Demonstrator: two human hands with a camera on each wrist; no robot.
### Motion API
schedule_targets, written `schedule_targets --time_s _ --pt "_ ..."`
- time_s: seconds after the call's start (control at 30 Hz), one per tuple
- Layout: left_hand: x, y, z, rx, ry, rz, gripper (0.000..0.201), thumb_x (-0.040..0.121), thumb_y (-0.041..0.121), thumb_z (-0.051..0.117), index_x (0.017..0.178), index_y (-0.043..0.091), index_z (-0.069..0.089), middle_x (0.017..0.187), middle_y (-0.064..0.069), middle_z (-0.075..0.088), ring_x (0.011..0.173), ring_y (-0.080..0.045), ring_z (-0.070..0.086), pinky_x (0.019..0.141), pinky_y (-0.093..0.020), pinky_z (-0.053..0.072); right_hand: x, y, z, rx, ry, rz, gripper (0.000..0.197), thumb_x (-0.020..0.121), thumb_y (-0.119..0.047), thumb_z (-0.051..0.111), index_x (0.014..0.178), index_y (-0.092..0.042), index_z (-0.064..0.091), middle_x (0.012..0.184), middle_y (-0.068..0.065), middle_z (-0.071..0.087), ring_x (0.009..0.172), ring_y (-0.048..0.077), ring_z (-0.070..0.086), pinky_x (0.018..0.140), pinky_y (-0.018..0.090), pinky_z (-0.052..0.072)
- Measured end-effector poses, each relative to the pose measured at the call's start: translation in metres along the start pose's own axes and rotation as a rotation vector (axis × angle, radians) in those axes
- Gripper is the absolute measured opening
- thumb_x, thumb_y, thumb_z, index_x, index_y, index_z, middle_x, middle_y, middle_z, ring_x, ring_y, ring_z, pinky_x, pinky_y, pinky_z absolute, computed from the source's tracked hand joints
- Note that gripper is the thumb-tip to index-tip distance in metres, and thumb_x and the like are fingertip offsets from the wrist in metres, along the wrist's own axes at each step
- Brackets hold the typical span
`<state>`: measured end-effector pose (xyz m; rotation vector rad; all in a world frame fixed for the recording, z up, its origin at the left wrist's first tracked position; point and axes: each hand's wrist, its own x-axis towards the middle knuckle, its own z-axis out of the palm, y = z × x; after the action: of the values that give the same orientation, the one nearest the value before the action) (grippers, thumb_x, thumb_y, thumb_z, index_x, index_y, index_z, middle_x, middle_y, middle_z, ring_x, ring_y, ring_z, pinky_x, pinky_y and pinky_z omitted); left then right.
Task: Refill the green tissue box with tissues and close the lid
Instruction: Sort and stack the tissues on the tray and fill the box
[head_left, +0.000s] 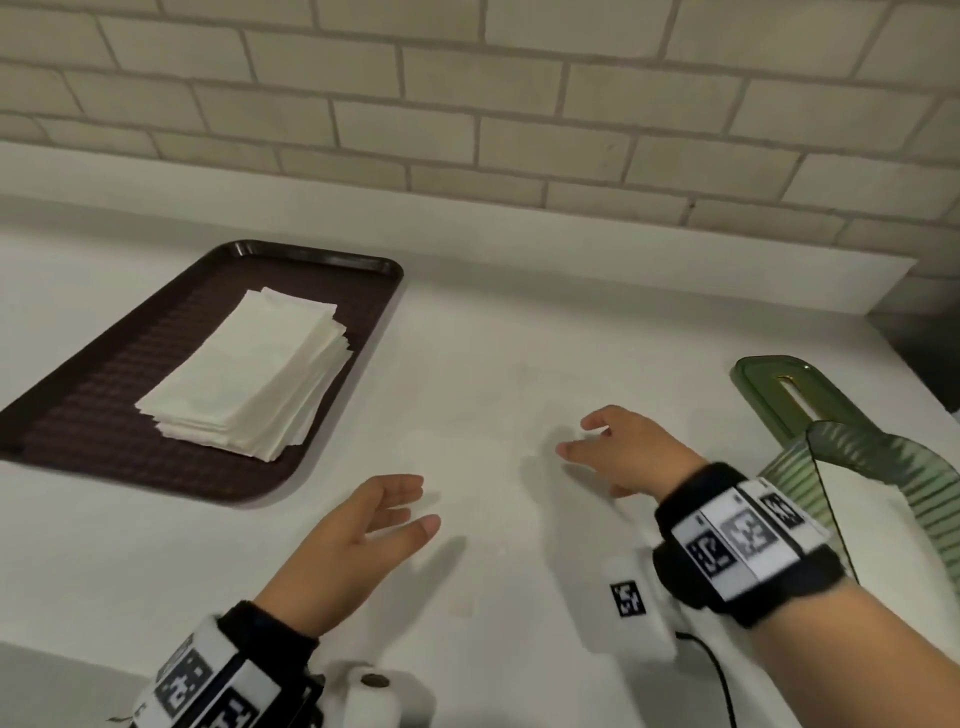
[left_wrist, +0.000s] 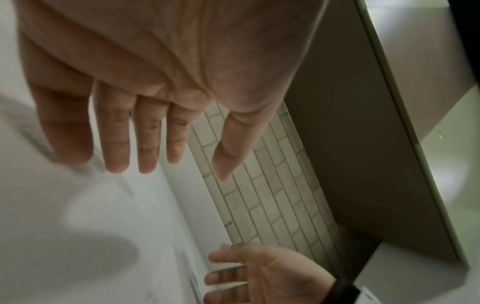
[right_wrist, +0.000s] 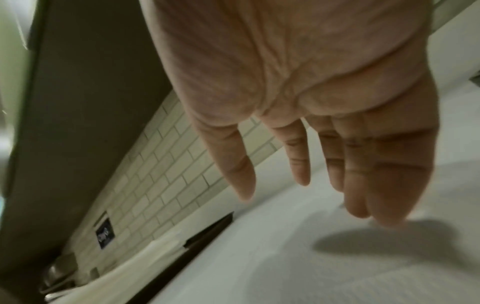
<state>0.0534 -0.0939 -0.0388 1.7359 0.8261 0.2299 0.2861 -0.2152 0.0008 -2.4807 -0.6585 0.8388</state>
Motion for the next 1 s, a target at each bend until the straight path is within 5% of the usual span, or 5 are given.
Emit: schedule_targets --time_s 0.1,0.37,0.57,0.7,1.0 --pt "0.003 -0.006 -0.004 0.013 0.082 -0.022 0.037 0.081 0.036 0.068 0.115 0.033 0.054 0.123 0.017 0.053 0.116 0.001 0.047 0.079 -0.009 0.039 0.019 -0.011 0.003 -0.149 0.033 0.095 0.081 0.080 -0.053 0.063 0.139 -0.007 0.034 0.139 0.011 0.044 0.118 0.029 0.052 0.097 0.038 0.048" --pt "0.001 -0.005 -0.001 0.478 -0.036 -0.073 0.094 0.068 0.065 0.062 0.146 0.036 0.019 0.158 0.004 0.000 0.145 -0.014 0.000 0.118 -0.037 0.012 0.033 -0.024 0.018 -0.504 0.096 0.165 0.115 0.061 -0.071 0.069 0.141 -0.003 0.022 0.136 0.014 0.035 0.124 0.027 0.044 0.100 0.036 0.042" --pt "0.003 -0.006 -0.001 0.599 0.045 -0.062 0.071 0.080 0.043 0.066 0.140 0.038 0.027 0.153 0.011 0.012 0.138 -0.016 0.020 0.110 -0.037 0.022 0.031 -0.015 0.010 -0.346 0.075 0.193 0.109 0.055 -0.060 0.080 0.134 0.001 0.035 0.128 0.010 0.052 0.114 0.025 0.055 0.086 0.027 0.046" --pt "0.005 -0.007 -0.005 0.549 0.073 -0.100 0.071 0.074 0.040 0.073 0.133 0.036 0.034 0.135 0.009 0.028 0.119 -0.014 0.045 0.104 -0.035 0.033 0.030 -0.007 0.004 -0.266 0.096 0.233 0.123 0.052 -0.051 0.086 0.140 0.002 0.019 0.132 0.012 0.049 0.118 0.029 0.053 0.095 0.036 0.048" --pt "0.008 -0.003 -0.005 0.417 0.070 -0.145 0.073 0.069 0.024 0.080 0.127 0.024 0.036 0.117 0.001 0.047 0.107 -0.019 0.052 0.099 -0.036 0.041 0.029 0.020 -0.011 0.044 0.319 0.085 0.039 0.085 -0.024 0.067 0.117 -0.006 0.055 0.107 0.009 0.059 0.094 0.027 0.059 0.086 0.031 0.048"
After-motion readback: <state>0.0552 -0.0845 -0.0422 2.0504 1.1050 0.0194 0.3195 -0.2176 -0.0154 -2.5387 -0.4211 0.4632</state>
